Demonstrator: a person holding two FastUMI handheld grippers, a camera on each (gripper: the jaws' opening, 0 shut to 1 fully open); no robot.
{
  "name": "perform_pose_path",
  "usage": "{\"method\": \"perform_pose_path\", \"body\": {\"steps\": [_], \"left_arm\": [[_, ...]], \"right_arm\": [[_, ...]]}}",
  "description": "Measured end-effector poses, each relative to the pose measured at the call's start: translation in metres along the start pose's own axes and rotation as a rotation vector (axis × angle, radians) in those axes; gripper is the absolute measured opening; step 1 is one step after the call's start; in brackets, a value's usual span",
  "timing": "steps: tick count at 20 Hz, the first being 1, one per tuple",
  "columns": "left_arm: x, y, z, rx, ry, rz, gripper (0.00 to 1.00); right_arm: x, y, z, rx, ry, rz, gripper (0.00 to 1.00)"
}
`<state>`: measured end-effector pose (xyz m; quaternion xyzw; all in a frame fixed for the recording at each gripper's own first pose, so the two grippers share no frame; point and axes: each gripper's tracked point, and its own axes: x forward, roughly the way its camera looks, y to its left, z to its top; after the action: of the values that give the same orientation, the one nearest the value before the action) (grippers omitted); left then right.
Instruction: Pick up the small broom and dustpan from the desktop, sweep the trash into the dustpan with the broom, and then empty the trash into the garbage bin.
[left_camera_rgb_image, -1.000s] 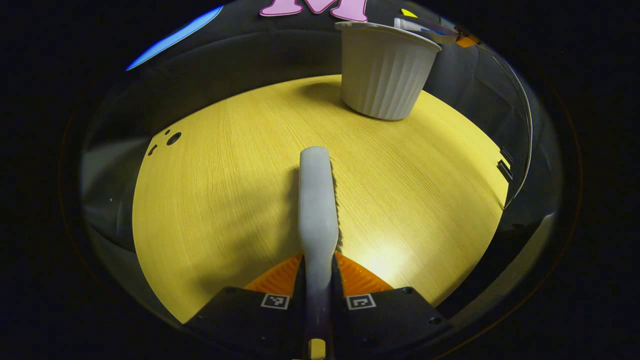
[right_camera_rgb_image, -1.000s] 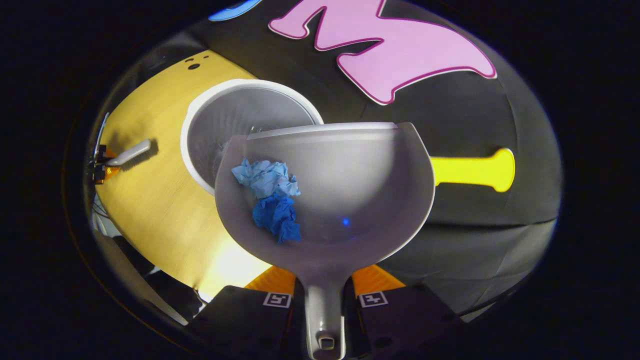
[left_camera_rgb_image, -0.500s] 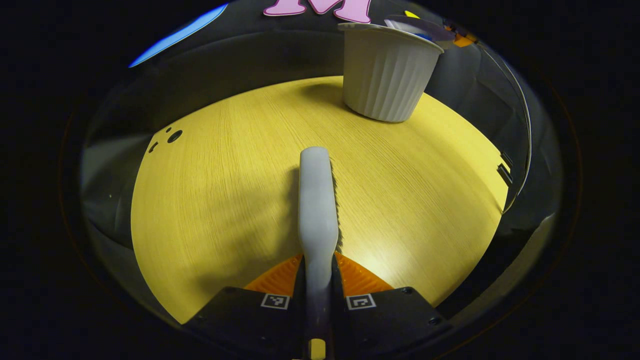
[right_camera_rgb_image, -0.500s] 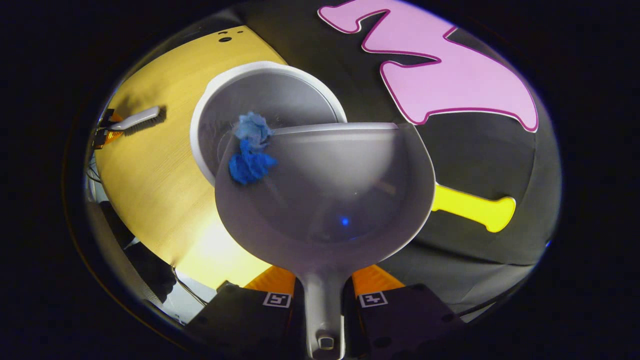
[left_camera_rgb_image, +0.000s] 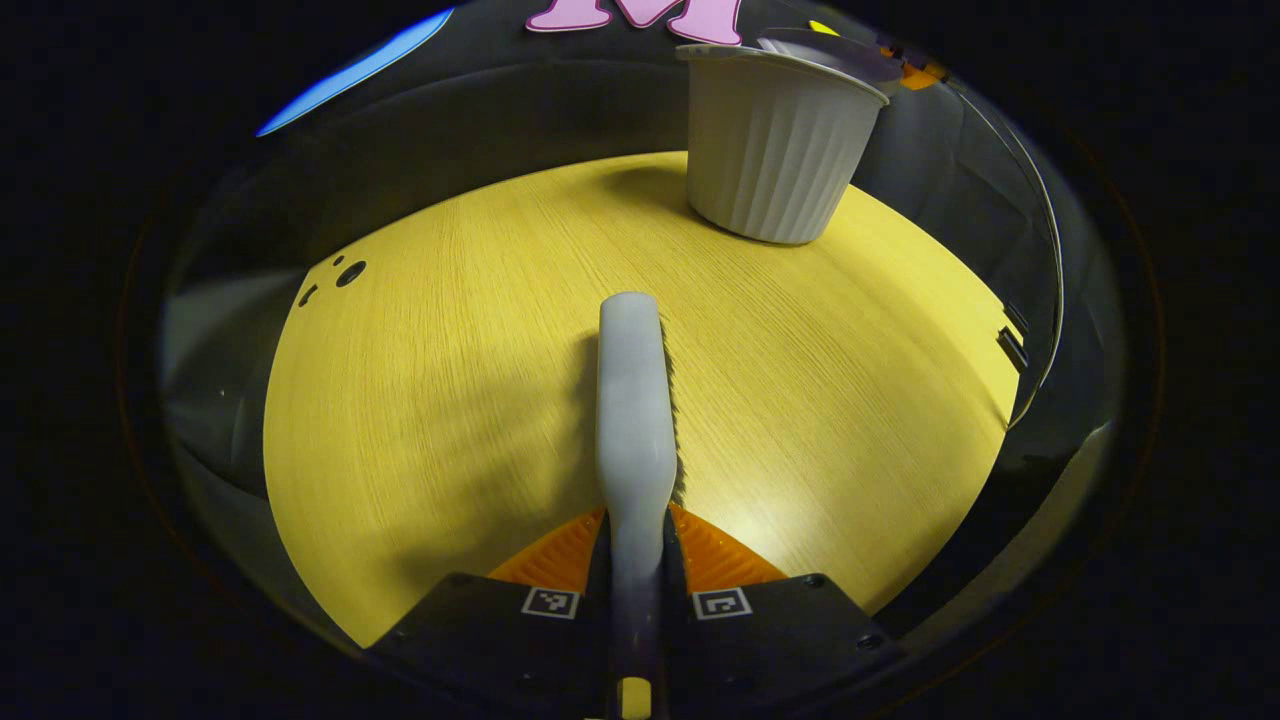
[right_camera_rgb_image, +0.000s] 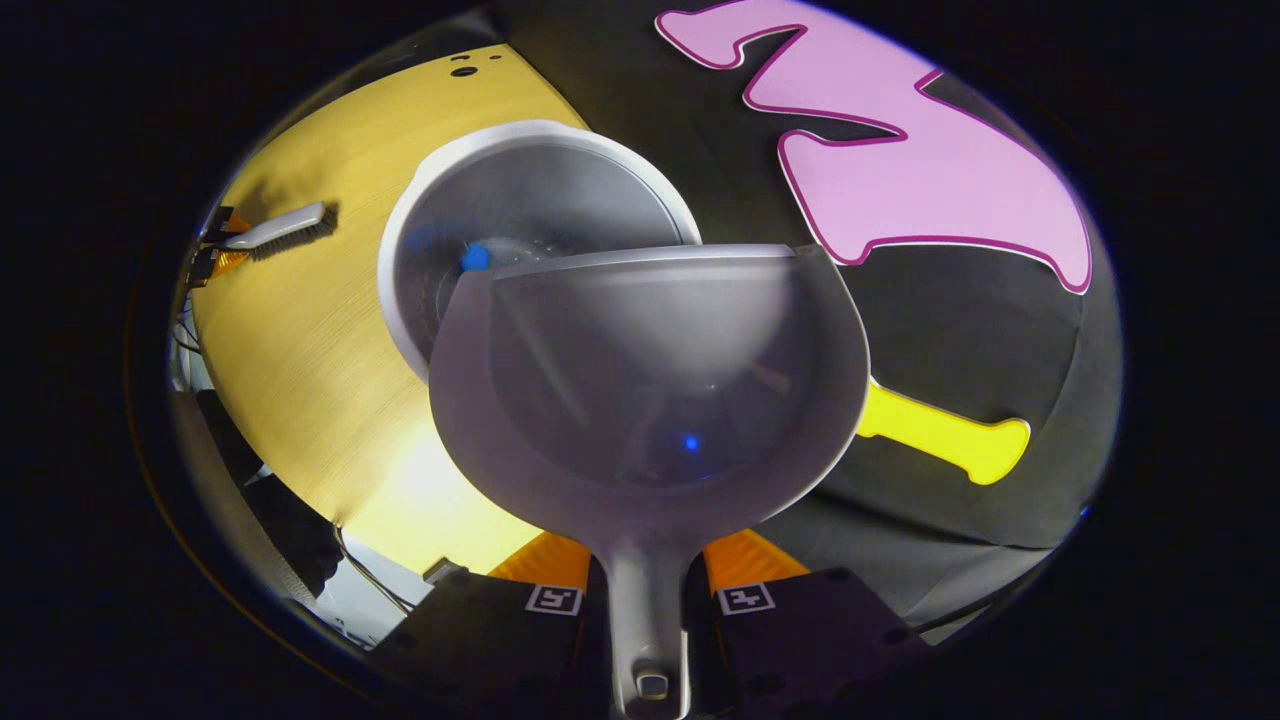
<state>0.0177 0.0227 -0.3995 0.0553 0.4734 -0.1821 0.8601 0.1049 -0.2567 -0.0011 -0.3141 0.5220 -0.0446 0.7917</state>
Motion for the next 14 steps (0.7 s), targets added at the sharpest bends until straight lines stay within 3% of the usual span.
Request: {"method": "perform_pose_path", "body": {"steps": [4,8,9,14], "left_arm": [[0.0,0.0,0.0,0.001,0.002,0.003,0.27],[0.0,0.001,0.0,-0.002,0.006,0.015,0.3],[0.0,0.001,0.0,-0.003,0.008,0.018,0.27],[-0.004,0.001,0.0,-0.006,0.012,0.039,0.27]], "right_arm": [[0.002,-0.006,-0.003,0.052,-0.036,-0.012,0.34],[-0.005,-0.005,-0.003,0.251,-0.156,0.017,0.34],[-0.008,-0.004,-0.002,0.298,-0.189,0.028,0.34],[-0.052,0.012,-0.005,0.479,-0.358,0.074,0.34]]}}
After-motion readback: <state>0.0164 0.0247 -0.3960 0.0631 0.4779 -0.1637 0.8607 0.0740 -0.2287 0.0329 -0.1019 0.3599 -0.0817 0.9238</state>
